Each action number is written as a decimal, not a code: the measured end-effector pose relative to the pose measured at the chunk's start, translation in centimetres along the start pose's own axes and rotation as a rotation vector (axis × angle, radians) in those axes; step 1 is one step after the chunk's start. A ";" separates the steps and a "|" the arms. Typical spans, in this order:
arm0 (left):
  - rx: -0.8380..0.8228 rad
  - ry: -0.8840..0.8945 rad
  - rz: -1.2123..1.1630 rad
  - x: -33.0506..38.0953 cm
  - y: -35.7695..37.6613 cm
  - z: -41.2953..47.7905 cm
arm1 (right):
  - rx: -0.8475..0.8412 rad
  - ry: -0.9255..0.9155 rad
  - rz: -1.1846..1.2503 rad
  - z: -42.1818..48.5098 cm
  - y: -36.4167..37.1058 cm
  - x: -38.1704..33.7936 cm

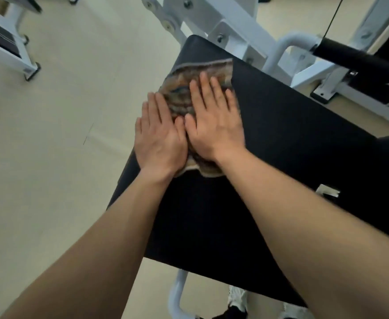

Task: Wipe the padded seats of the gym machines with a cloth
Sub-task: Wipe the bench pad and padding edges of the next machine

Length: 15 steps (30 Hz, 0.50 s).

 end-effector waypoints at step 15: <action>-0.033 0.616 0.075 15.0 4.6 -6.5 | 0.140 0.731 0.059 -14.0 -0.6 15.8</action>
Point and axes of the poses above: each hand's wrist, its own z-axis towards the middle knuckle, its own y-axis out of the palm, x = y × z, the point moved 10 cm from there along z, towards the middle knuckle, and after that the axes turned 1 degree about -x, right-handed, at the moved point
